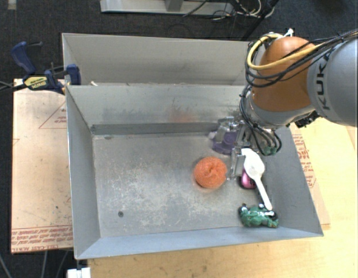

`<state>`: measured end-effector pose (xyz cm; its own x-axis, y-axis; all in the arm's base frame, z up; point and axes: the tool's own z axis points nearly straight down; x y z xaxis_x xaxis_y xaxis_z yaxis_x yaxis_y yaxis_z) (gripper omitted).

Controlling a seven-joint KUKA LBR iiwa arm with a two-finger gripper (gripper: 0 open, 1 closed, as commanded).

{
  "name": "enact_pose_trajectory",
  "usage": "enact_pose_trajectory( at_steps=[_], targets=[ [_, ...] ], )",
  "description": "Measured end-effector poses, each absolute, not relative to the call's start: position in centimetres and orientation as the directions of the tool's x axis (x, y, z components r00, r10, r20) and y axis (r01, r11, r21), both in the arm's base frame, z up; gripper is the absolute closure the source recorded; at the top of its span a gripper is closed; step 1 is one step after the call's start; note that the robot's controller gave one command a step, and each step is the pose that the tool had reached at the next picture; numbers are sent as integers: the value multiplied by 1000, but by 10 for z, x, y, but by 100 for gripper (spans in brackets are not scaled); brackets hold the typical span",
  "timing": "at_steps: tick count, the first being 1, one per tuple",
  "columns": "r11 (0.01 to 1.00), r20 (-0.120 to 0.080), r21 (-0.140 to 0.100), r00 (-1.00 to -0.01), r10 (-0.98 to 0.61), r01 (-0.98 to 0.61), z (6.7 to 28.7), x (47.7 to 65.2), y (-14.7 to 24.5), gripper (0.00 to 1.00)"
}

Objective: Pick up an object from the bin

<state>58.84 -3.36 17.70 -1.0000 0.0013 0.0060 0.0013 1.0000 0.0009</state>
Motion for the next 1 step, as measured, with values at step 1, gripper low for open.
enact_pose_trajectory(
  at_steps=[1],
  targets=[
    [1000, -1, 0, -1000, 1, 1, 181, 590, -34, 0]
  ],
)
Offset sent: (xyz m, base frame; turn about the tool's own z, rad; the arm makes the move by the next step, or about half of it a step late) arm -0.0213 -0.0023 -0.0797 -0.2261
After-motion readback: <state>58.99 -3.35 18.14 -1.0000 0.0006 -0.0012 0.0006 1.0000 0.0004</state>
